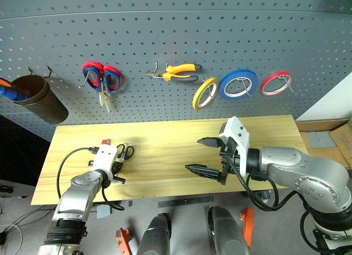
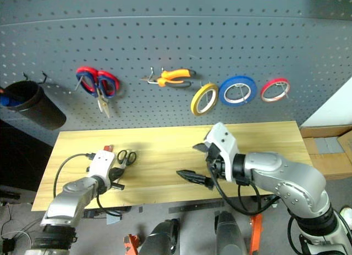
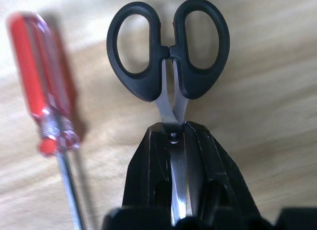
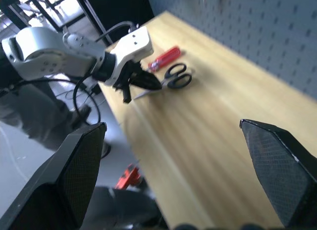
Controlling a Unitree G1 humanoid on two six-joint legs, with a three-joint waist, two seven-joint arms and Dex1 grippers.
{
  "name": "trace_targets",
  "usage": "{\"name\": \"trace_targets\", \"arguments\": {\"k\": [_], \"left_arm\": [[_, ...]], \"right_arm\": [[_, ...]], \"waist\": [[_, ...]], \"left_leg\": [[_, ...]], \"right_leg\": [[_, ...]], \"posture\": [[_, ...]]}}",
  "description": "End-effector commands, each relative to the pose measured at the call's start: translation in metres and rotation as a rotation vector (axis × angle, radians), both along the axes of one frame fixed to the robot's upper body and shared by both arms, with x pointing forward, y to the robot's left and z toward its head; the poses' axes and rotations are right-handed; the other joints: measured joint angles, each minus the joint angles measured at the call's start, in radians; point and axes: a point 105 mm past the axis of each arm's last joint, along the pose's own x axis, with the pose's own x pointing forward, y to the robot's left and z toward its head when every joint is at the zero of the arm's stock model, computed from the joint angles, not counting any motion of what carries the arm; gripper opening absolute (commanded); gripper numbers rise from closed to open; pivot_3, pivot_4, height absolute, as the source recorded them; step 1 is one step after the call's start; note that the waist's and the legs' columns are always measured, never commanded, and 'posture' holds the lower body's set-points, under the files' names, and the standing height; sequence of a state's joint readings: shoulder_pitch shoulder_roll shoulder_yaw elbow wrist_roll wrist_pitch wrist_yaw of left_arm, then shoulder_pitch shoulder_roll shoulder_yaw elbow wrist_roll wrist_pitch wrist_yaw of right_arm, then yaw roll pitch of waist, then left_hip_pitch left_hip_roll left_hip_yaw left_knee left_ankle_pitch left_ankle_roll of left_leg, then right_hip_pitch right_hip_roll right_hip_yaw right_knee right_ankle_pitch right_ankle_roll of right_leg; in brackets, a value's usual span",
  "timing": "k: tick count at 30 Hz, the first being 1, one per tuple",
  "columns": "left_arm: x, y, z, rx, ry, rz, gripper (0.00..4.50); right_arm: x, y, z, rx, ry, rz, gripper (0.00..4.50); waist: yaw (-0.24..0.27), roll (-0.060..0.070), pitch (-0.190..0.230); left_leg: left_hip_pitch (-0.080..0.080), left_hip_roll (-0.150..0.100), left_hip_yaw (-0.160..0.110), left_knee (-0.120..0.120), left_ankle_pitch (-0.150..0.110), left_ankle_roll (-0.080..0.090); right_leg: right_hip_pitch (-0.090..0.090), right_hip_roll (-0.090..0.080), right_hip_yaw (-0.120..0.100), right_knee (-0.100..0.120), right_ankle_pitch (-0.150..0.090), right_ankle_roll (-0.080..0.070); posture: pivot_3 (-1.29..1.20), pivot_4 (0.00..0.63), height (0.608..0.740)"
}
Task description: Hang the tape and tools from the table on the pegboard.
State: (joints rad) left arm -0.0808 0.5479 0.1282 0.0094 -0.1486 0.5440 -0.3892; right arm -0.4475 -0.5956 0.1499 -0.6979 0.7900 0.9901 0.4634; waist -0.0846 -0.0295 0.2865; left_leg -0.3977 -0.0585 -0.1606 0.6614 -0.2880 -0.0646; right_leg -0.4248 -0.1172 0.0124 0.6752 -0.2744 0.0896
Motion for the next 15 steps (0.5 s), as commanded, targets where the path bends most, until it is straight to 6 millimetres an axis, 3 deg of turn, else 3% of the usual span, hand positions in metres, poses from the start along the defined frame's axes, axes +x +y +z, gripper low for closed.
{"name": "trace_targets", "arguments": {"k": [1, 8, 15], "left_arm": [[0.002, -0.007, 0.045, -0.050, -0.242, -0.035, 0.13], [-0.011, -0.019, 0.090, -0.131, -0.464, -0.070, 0.13], [-0.023, -0.018, 0.115, -0.136, -0.582, -0.057, 0.13]], "right_arm": [[-0.001, 0.004, 0.021, 0.032, -0.176, 0.047, 4.50], [0.006, 0.004, 0.047, 0.052, -0.379, 0.070, 4.50], [0.000, 0.007, 0.065, 0.079, -0.542, 0.155, 4.50]], "waist": [[0.002, 0.000, 0.000], [0.002, 0.000, 0.000], [0.008, -0.001, -0.001]], "left_leg": [[0.000, 0.000, 0.000, 0.000, 0.000, 0.000], [-0.001, 0.000, 0.000, 0.000, 0.001, -0.001], [-0.001, -0.001, 0.000, 0.000, 0.002, -0.003]], "right_leg": [[0.000, 0.000, 0.000, -0.001, 0.000, 0.000], [0.000, -0.001, -0.001, -0.002, 0.000, 0.000], [0.001, -0.001, -0.002, -0.003, 0.000, 0.000]], "posture": [[-0.12, 0.303, 0.740], [-0.10, 0.273, 0.740], [-0.07, 0.243, 0.740]]}}
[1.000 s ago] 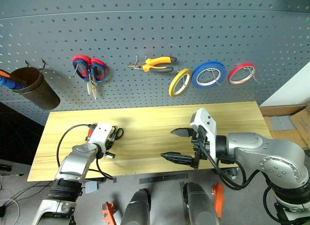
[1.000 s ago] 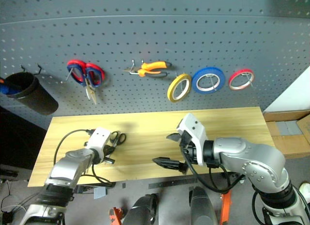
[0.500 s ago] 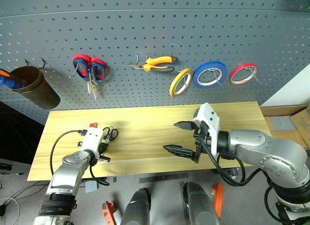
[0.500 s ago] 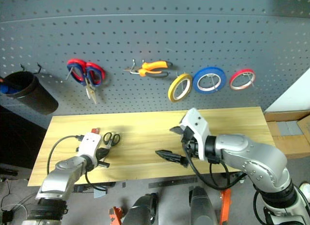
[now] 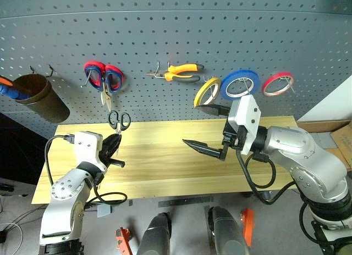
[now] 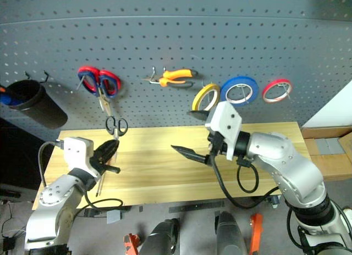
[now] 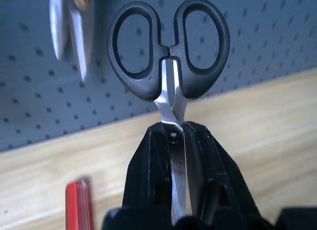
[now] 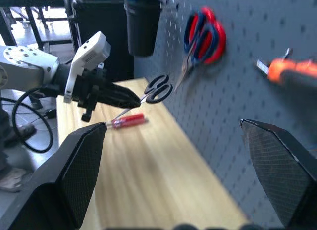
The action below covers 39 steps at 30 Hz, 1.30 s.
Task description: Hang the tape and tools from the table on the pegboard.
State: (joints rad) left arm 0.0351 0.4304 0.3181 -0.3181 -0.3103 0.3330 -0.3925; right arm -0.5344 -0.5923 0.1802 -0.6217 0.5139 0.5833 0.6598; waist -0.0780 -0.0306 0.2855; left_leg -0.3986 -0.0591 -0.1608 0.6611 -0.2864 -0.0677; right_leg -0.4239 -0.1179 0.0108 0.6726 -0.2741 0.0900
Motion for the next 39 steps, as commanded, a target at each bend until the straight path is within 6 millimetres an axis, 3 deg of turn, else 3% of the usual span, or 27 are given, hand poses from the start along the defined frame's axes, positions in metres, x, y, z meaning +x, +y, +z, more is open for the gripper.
{"name": "trace_targets", "arguments": {"k": [1, 6, 15, 21, 24, 31, 39], "left_arm": [[-0.009, 0.004, 0.027, 0.023, -0.115, 0.017, 0.13], [-0.008, 0.005, 0.039, 0.005, -0.155, 0.040, 0.13], [-0.006, -0.015, 0.061, 0.023, -0.240, -0.040, 0.13], [-0.015, -0.028, 0.051, 0.117, -0.236, -0.103, 0.13], [-0.018, -0.034, 0.059, 0.179, -0.295, -0.118, 0.13], [-0.019, -0.021, 0.071, 0.191, -0.379, 0.016, 0.13], [-0.014, -0.014, 0.073, 0.135, -0.370, 0.051, 0.13]], "right_arm": [[-0.010, 0.002, 0.016, 0.017, -0.121, 0.066, 4.50], [-0.009, 0.003, 0.020, 0.022, -0.172, 0.077, 4.50], [-0.002, 0.002, 0.018, 0.009, -0.185, 0.067, 4.50], [0.004, -0.004, 0.015, -0.001, -0.183, 0.057, 4.50], [0.007, -0.007, 0.014, -0.004, -0.184, 0.053, 4.50], [0.008, -0.007, 0.007, -0.014, -0.191, 0.054, 4.50], [0.007, -0.004, 0.009, -0.018, -0.197, 0.065, 4.50]], "waist": [[0.003, 0.000, 0.000], [0.010, -0.001, -0.002], [0.027, -0.004, -0.013], [0.026, -0.004, -0.020], [0.028, -0.004, -0.024], [0.030, -0.004, -0.039], [0.029, -0.004, -0.057]], "left_leg": [[0.000, 0.000, 0.000, 0.000, 0.000, 0.000], [0.000, 0.000, 0.000, 0.001, 0.000, -0.001], [0.000, 0.000, 0.000, 0.001, 0.001, -0.001], [0.000, 0.000, 0.001, 0.001, 0.001, -0.001], [0.000, 0.000, 0.000, 0.001, 0.001, -0.001], [0.001, 0.000, 0.001, 0.001, 0.001, -0.001], [0.001, 0.000, 0.001, 0.002, 0.001, -0.001]], "right_leg": [[0.000, 0.000, 0.000, 0.000, 0.000, 0.000], [0.000, 0.000, 0.000, 0.000, 0.000, 0.000], [0.000, 0.000, 0.000, 0.000, 0.000, 0.000], [0.000, 0.000, 0.000, 0.000, 0.000, 0.000], [0.000, 0.000, 0.000, 0.000, 0.000, 0.000], [0.001, 0.000, 0.000, 0.001, 0.000, 0.000], [0.001, 0.000, 0.000, 0.002, 0.001, 0.000]], "posture": [[-0.07, 0.236, 0.740], [-0.06, 0.217, 0.740], [-0.05, 0.181, 0.740], [-0.05, 0.177, 0.740], [-0.05, 0.175, 0.740], [-0.05, 0.168, 0.740], [-0.05, 0.164, 0.740]]}}
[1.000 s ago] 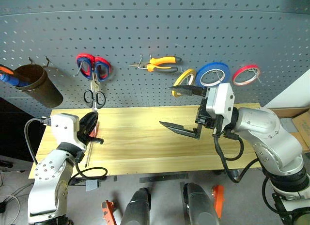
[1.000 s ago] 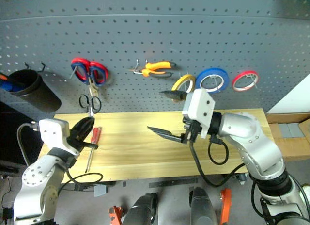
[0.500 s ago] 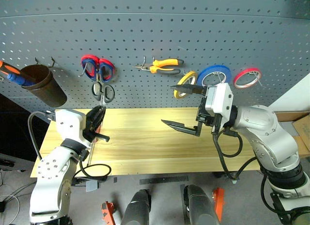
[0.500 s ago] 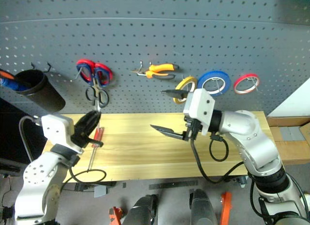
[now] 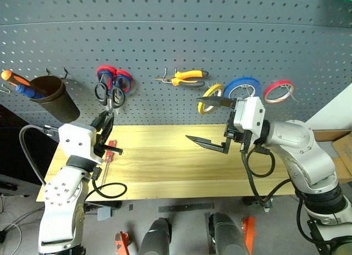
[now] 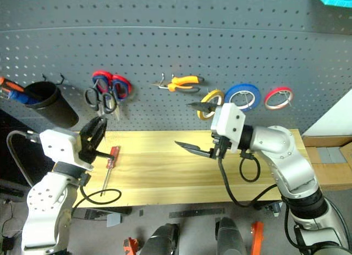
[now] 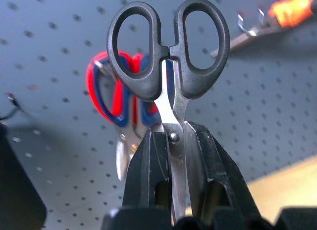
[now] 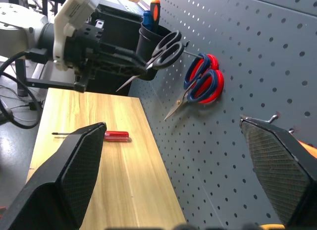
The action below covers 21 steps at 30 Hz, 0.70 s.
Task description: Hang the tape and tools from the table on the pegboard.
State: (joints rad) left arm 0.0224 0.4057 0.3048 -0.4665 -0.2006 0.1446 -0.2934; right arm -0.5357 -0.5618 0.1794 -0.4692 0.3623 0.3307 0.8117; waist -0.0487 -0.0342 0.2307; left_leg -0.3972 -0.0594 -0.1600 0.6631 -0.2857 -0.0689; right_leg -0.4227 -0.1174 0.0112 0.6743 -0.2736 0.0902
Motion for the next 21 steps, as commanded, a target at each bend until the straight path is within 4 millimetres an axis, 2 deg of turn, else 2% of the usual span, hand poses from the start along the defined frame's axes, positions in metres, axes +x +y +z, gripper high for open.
{"name": "trace_targets", "arguments": {"k": [1, 21], "left_arm": [[-0.003, 0.005, 0.012, -0.011, -0.042, 0.016, 0.13], [0.034, 0.025, 0.003, 0.021, 0.056, 0.053, 0.13]], "right_arm": [[-0.006, 0.002, 0.010, 0.008, -0.053, 0.026, 4.50], [-0.003, 0.004, 0.015, 0.006, -0.060, 0.028, 4.50]], "waist": [[0.000, 0.000, -0.003], [-0.006, 0.000, -0.007]], "left_leg": [[0.000, 0.000, 0.000, 0.000, 0.000, 0.000], [0.002, 0.000, 0.000, 0.001, 0.000, 0.000]], "right_leg": [[0.000, 0.000, 0.000, 0.000, 0.000, 0.000], [0.002, 0.000, 0.000, 0.003, 0.000, 0.000]], "posture": [[-0.05, 0.165, 0.740], [-0.08, 0.174, 0.740]]}}
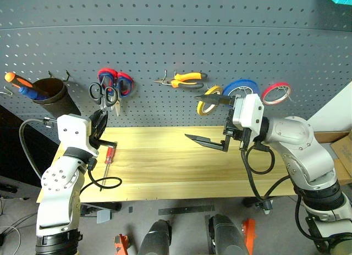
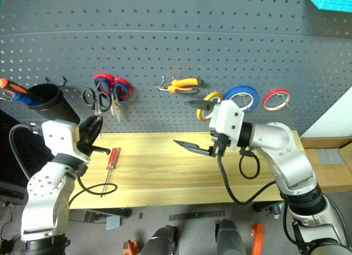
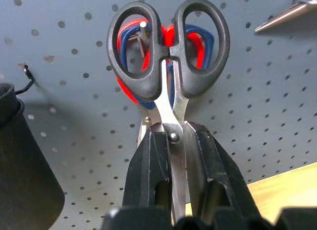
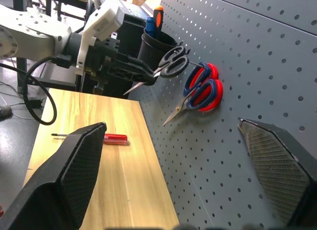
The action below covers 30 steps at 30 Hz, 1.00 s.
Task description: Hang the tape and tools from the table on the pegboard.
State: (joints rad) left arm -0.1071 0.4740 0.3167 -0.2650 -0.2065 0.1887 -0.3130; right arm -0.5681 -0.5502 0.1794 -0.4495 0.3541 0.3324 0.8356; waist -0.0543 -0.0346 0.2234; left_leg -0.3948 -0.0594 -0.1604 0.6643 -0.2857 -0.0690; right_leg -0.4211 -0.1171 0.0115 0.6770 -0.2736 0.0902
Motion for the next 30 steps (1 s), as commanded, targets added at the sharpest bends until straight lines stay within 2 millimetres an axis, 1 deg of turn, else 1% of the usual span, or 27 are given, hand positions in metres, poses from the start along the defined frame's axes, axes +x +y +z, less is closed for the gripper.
{"name": "trace_targets", "arguments": {"k": [1, 4, 7, 10, 12, 14, 15, 16, 17, 18, 19, 20, 21, 23, 24, 28, 30], "left_arm": [[0.006, 0.000, 0.011, 0.025, -0.030, 0.008, 0.13], [0.011, -0.002, 0.011, 0.031, -0.026, 0.008, 0.13], [0.016, -0.003, 0.006, 0.031, -0.004, 0.011, 0.13], [0.017, -0.005, 0.001, 0.030, 0.015, -0.003, 0.13], [0.016, -0.007, -0.003, 0.000, 0.030, -0.021, 0.13], [0.015, -0.006, -0.006, -0.013, 0.040, -0.010, 0.86], [0.014, -0.006, -0.008, -0.010, 0.048, -0.009, 1.09], [0.013, -0.005, -0.011, -0.011, 0.060, -0.005, 1.42], [0.013, -0.005, -0.013, -0.011, 0.068, -0.004, 1.84], [0.012, -0.004, -0.017, -0.008, 0.088, -0.001, 2.16], [0.011, -0.002, -0.023, -0.001, 0.112, 0.008, 2.48], [0.010, 0.003, -0.034, 0.006, 0.161, 0.025, 2.85], [0.008, 0.008, -0.044, 0.006, 0.204, 0.046, 3.12], [0.006, 0.021, -0.058, -0.008, 0.269, 0.096, 3.89], [0.005, 0.027, -0.064, -0.006, 0.298, 0.121, 4.15], [0.005, 0.054, -0.082, -0.003, 0.438, 0.212, 4.15], [0.007, 0.068, -0.091, 0.018, 0.519, 0.263, 4.15]], "right_arm": [[-0.005, 0.001, 0.011, 0.016, -0.048, 0.011, 4.50], [-0.005, 0.001, 0.011, 0.016, -0.048, 0.010, 4.50], [-0.005, 0.001, 0.011, 0.013, -0.047, 0.007, 4.50], [-0.006, 0.001, 0.011, 0.010, -0.044, 0.005, 4.50], [-0.007, 0.001, 0.010, 0.008, -0.043, 0.004, 4.50], [-0.007, 0.000, 0.010, 0.009, -0.040, 0.001, 4.50], [-0.008, 0.000, 0.010, 0.010, -0.039, -0.001, 4.50], [-0.008, 0.000, 0.010, 0.011, -0.036, -0.004, 4.50], [-0.008, 0.000, 0.010, 0.011, -0.035, -0.006, 4.50], [-0.008, 0.000, 0.009, 0.012, -0.030, -0.009, 4.50], [-0.007, -0.001, 0.009, 0.021, -0.015, -0.015, 4.50], [-0.006, -0.002, 0.006, 0.019, 0.012, -0.024, 4.50], [-0.006, -0.003, 0.002, 0.009, 0.040, -0.034, 4.50], [-0.004, -0.005, -0.006, 0.004, 0.097, -0.060, 4.50], [-0.002, -0.007, -0.011, 0.008, 0.134, -0.080, 4.50], [0.007, -0.011, -0.037, -0.008, 0.339, -0.200, 4.50], [0.009, -0.009, -0.050, -0.004, 0.450, -0.259, 4.50]], "waist": [[-0.001, 0.000, 0.000], [-0.002, 0.000, 0.000], [-0.003, 0.000, 0.000], [-0.006, 0.000, 0.000], [-0.005, 0.000, 0.000], [-0.005, 0.000, 0.000], [-0.005, 0.000, 0.000], [-0.006, 0.000, 0.000], [-0.007, 0.000, 0.000], [-0.007, 0.000, 0.000], [-0.006, 0.000, 0.000], [-0.006, 0.000, 0.000], [-0.007, 0.000, 0.000], [-0.006, 0.000, 0.000], [-0.006, 0.000, 0.000], [-0.005, 0.001, 0.000], [-0.006, 0.001, 0.001]], "left_leg": [[0.000, 0.000, 0.000, 0.000, 0.000, 0.000], [0.000, 0.000, 0.000, 0.000, 0.000, 0.000], [0.000, 0.000, 0.000, 0.000, 0.000, 0.000], [0.000, 0.000, 0.000, 0.000, 0.000, 0.000], [0.000, 0.000, 0.000, 0.000, 0.000, 0.000], [0.000, 0.000, 0.000, 0.000, 0.000, 0.000], [0.000, 0.000, 0.000, 0.000, 0.000, 0.000], [0.000, 0.000, 0.000, 0.000, 0.000, 0.000], [0.000, 0.000, 0.000, 0.000, 0.000, 0.000], [0.000, 0.000, 0.000, 0.000, 0.000, 0.000], [0.000, 0.000, 0.000, 0.000, 0.000, 0.000], [0.000, 0.000, 0.000, 0.000, 0.000, 0.000], [0.000, 0.000, 0.000, 0.000, 0.000, 0.000], [0.001, 0.000, 0.000, 0.000, 0.000, 0.000], [0.001, 0.000, 0.000, 0.000, 0.000, 0.000], [0.001, 0.000, 0.000, 0.000, -0.001, 0.002], [0.001, 0.000, 0.000, 0.000, -0.001, 0.002]], "right_leg": [[0.000, 0.000, 0.000, 0.000, 0.000, 0.000], [0.000, 0.000, 0.000, 0.000, 0.000, 0.000], [0.000, 0.000, 0.000, 0.000, 0.000, 0.000], [0.000, 0.000, 0.001, 0.000, 0.000, 0.000], [0.000, 0.000, 0.001, 0.000, 0.000, 0.000], [0.000, 0.000, 0.001, 0.000, 0.000, 0.000], [0.000, 0.000, 0.001, 0.000, 0.000, 0.000], [0.000, 0.000, 0.001, 0.000, 0.000, 0.000], [0.000, 0.000, 0.001, 0.000, 0.000, 0.000], [0.000, 0.000, 0.001, 0.000, 0.000, 0.000], [0.000, 0.000, 0.001, 0.001, 0.000, 0.000], [0.000, 0.000, 0.001, 0.001, 0.000, 0.000], [0.000, 0.000, 0.001, 0.001, 0.000, 0.000], [0.000, 0.000, 0.001, 0.001, 0.000, 0.000], [0.000, 0.000, 0.001, 0.001, 0.000, 0.000], [0.000, 0.000, 0.001, 0.001, 0.000, 0.000], [0.000, 0.000, 0.001, 0.002, 0.000, 0.000]], "posture": [[-0.08, 0.175, 0.740], [-0.08, 0.179, 0.740], [-0.09, 0.187, 0.740], [-0.09, 0.193, 0.740], [-0.09, 0.197, 0.740], [-0.10, 0.200, 0.740], [-0.10, 0.202, 0.740], [-0.10, 0.203, 0.740], [-0.10, 0.203, 0.740], [-0.10, 0.204, 0.740], [-0.10, 0.206, 0.740], [-0.10, 0.207, 0.740], [-0.10, 0.208, 0.740], [-0.10, 0.212, 0.740], [-0.10, 0.213, 0.740], [-0.09, 0.222, 0.740], [-0.09, 0.227, 0.740]]}}
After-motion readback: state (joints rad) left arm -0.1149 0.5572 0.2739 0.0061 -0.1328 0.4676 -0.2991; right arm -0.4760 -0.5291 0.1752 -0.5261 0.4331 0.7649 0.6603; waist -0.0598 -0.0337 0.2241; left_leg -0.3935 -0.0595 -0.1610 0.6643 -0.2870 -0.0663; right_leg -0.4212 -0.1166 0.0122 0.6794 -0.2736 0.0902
